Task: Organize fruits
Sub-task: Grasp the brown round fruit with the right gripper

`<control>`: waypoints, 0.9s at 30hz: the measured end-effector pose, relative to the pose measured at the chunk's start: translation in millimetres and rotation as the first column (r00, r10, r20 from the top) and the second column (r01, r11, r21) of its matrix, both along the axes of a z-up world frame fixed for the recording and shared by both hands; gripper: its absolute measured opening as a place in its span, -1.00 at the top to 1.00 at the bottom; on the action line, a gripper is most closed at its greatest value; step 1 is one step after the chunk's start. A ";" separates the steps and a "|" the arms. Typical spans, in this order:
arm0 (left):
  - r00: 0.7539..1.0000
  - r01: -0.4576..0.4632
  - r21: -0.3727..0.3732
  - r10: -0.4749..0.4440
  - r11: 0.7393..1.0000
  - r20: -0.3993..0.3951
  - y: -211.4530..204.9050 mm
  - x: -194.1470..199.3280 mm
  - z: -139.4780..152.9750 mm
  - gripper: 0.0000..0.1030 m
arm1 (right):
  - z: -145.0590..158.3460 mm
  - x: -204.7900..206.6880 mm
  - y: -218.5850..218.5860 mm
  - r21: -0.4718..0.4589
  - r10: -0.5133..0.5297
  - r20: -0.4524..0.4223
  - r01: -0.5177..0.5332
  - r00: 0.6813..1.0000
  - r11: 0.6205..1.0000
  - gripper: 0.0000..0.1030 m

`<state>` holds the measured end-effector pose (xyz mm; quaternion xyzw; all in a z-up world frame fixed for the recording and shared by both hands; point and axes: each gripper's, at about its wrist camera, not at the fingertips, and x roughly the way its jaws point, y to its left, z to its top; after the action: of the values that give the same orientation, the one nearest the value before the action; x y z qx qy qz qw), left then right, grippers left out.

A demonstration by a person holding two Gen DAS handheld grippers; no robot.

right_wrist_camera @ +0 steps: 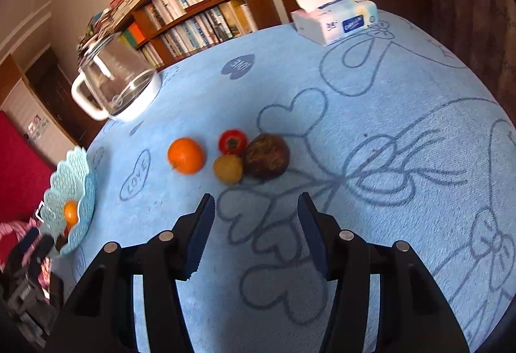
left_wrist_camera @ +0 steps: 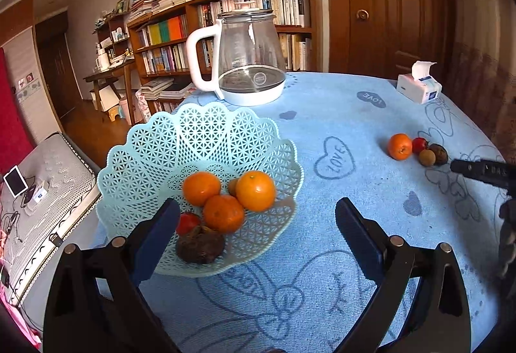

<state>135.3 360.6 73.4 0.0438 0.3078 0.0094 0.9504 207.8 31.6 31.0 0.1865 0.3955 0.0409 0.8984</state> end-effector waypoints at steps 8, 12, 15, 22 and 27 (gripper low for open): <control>1.000 0.010 0.006 -0.010 1.000 -0.009 -3.7 1.2 -2.9 -0.90 | 0.6 36.3 -6.9 -0.002 -0.044 -0.024 0.044 0.999 0.999 -0.05; 1.000 0.008 0.004 -0.008 1.000 -0.014 -2.7 2.8 -3.4 -0.90 | -6.8 51.6 -0.2 -0.037 -0.040 -0.058 0.038 0.997 0.999 -0.05; 1.000 0.007 0.004 -0.007 1.000 -0.018 -2.4 4.2 -4.4 -0.90 | -9.0 58.2 1.7 -0.062 -0.050 -0.054 0.047 0.997 0.997 -0.05; 1.000 0.009 0.010 -0.008 1.000 -0.027 -4.3 6.5 -7.5 -0.90 | -11.5 60.4 10.2 -0.160 -0.004 -0.044 -0.003 0.999 0.987 -0.06; 0.999 0.009 0.014 -0.008 1.000 -0.032 -6.8 6.4 -9.3 -0.90 | -13.4 55.1 12.3 -0.191 0.031 -0.027 -0.036 0.999 0.981 -0.07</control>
<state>141.7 353.9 64.1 0.0518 0.3225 0.0068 0.9451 262.9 44.0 17.6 0.0931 0.4115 0.0154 0.9065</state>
